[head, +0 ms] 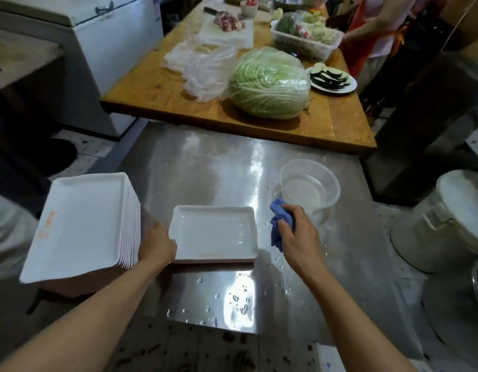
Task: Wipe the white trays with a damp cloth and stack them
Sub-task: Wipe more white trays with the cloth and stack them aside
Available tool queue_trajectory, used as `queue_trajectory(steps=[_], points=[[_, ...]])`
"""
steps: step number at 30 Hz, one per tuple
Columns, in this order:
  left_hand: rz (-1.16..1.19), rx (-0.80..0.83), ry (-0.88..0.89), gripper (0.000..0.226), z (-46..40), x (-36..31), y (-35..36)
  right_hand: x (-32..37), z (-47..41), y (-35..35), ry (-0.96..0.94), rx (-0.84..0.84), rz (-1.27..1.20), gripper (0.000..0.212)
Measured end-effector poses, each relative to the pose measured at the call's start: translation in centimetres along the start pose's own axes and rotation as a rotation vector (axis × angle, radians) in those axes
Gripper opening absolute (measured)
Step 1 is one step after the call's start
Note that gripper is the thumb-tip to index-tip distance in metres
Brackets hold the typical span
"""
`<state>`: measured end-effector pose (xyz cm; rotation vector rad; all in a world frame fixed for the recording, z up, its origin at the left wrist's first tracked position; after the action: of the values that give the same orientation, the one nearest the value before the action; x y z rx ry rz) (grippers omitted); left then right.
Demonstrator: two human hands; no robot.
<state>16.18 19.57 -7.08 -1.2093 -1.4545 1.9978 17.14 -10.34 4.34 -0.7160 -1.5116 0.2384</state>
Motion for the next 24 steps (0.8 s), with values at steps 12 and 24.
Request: queue_trajectory(steps=[12,24], points=[[0.693,0.149,-0.45,0.031,2.1,0.5,-1.0,-0.6,-1.5,-1.3,0.02,0.035,-0.024,0.026],[0.981,0.191,-0.279,0.041,2.3,-14.0,-6.1,-0.9,-5.8,-6.8,0.027,-0.144,-0.131,0.02]])
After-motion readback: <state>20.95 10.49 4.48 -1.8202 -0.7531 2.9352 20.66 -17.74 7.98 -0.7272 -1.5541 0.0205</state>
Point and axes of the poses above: each hand's wrist, its own z-axis away from the middle knuckle, its own y-axis out of the palm, x = y × z, the point moved 6 cm from there along -z, towards the middle knuckle, and after that the axes turned 15 degrees about -x, right-handed, at the moved point
